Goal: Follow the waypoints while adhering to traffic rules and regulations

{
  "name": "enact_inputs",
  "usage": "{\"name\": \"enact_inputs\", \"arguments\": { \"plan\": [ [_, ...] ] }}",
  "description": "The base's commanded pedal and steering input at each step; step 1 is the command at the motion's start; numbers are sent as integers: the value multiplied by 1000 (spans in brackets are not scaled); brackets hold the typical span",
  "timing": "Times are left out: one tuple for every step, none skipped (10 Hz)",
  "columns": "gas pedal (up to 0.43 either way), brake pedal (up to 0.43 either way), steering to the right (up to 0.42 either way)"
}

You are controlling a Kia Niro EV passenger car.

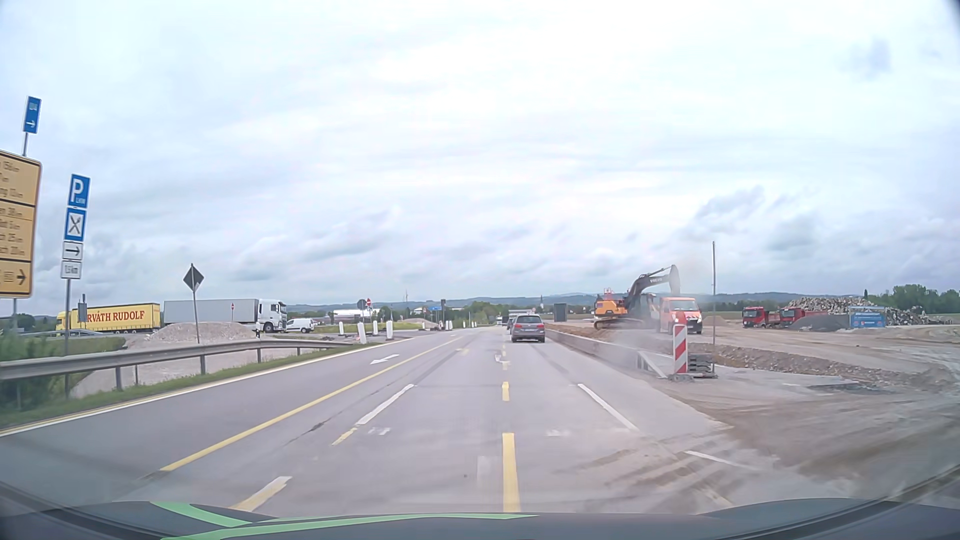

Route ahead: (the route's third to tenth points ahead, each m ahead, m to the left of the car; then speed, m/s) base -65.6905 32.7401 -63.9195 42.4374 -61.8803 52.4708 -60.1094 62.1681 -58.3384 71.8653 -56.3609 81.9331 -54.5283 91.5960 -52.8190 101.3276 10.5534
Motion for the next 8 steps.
{"name": "enact_inputs", "arguments": {
  "plan": [
    [0,165,0],
    [0,159,1],
    [0,152,2],
    [0,146,7],
    [0,128,9],
    [0,122,8],
    [0,122,8],
    [0,116,8]
  ]
}}
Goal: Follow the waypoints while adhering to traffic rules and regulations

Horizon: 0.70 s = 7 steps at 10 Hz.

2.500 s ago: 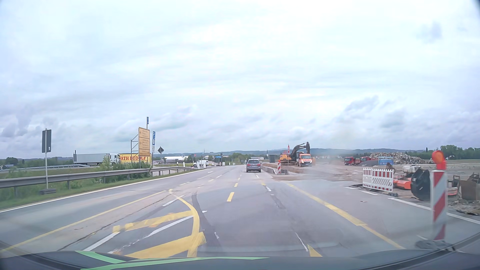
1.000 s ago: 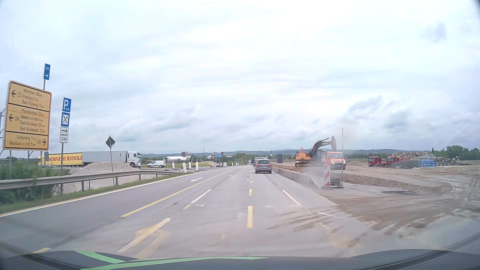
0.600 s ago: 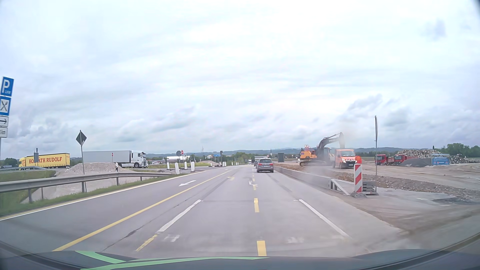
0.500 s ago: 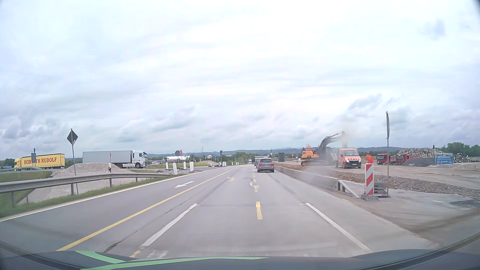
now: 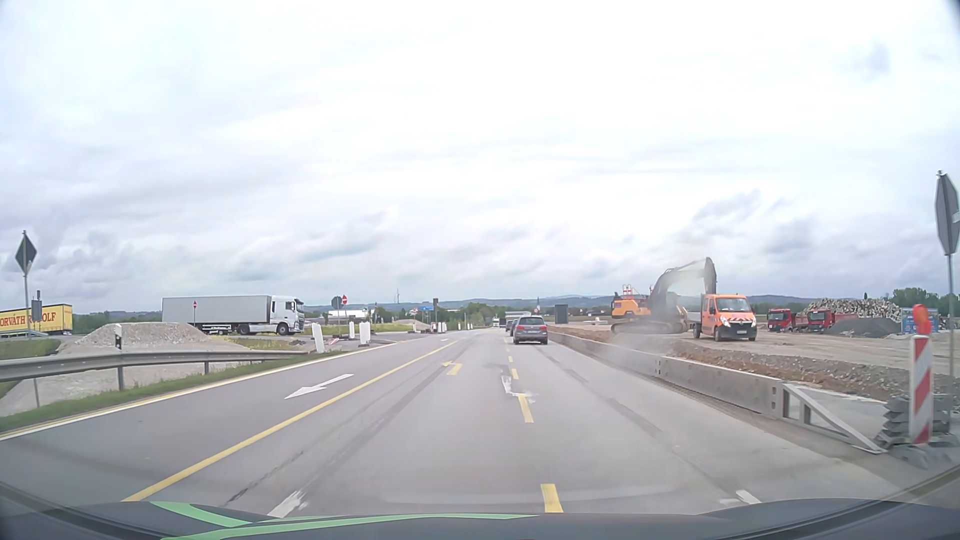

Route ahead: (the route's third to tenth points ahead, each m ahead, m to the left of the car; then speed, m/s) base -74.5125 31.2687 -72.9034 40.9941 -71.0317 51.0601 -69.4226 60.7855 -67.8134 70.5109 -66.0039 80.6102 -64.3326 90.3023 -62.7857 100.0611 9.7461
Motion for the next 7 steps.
{"name": "enact_inputs", "arguments": {
  "plan": [
    [0,110,8],
    [0,98,8],
    [0,91,9],
    [0,79,9],
    [0,79,10],
    [0,73,10],
    [0,61,7]
  ]
}}
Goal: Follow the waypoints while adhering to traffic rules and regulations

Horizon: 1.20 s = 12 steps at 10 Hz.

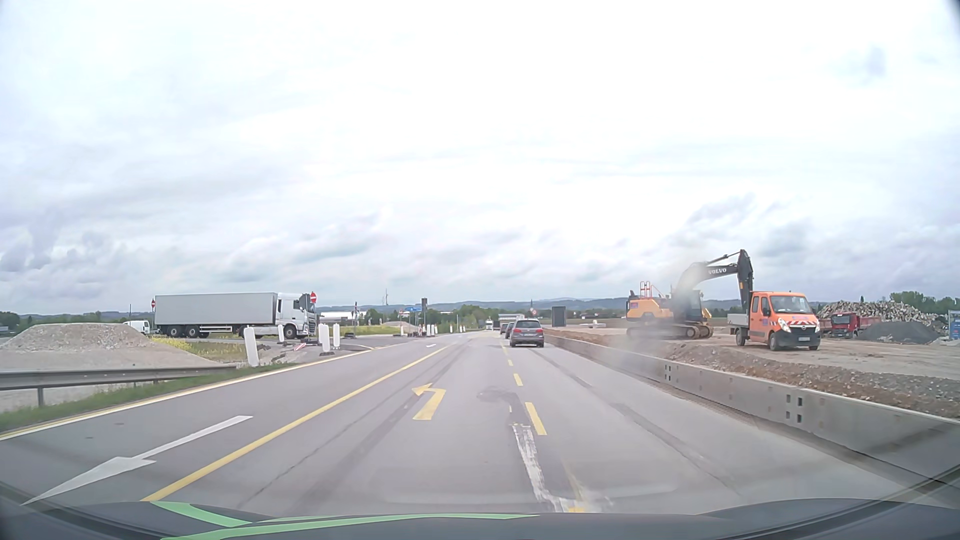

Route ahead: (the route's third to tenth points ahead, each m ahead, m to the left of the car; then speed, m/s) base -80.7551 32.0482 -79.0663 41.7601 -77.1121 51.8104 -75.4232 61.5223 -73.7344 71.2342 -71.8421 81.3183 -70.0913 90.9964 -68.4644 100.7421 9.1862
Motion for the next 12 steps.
{"name": "enact_inputs", "arguments": {
  "plan": [
    [0,55,-1],
    [0,43,-6],
    [0,24,-5],
    [0,18,-5],
    [0,12,-3],
    [0,12,-2],
    [0,12,-2],
    [0,18,-2],
    [0,18,-1],
    [0,24,0],
    [0,37,0],
    [0,49,0]
  ]
}}
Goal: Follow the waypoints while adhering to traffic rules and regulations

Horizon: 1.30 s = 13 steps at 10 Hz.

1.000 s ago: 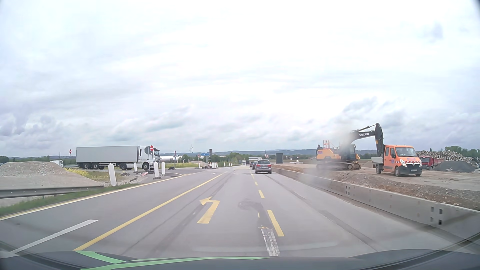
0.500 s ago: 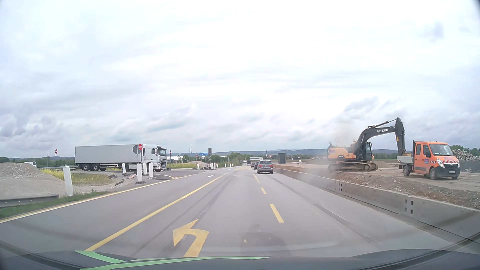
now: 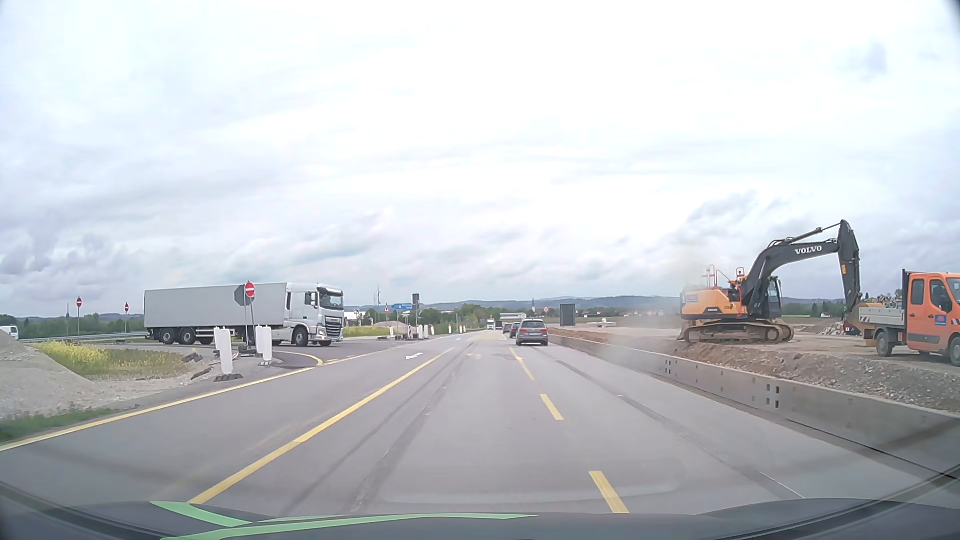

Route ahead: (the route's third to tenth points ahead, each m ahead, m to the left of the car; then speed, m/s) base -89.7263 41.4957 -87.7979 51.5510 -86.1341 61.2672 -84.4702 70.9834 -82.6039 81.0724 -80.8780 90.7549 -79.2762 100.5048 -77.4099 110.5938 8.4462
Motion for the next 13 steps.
{"name": "enact_inputs", "arguments": {
  "plan": [
    [0,61,1],
    [0,67,1],
    [0,73,2],
    [0,85,2],
    [0,85,3],
    [0,85,5],
    [0,85,6],
    [0,85,6],
    [0,85,6],
    [0,85,6],
    [0,79,6],
    [0,85,6],
    [0,85,7]
  ]
}}
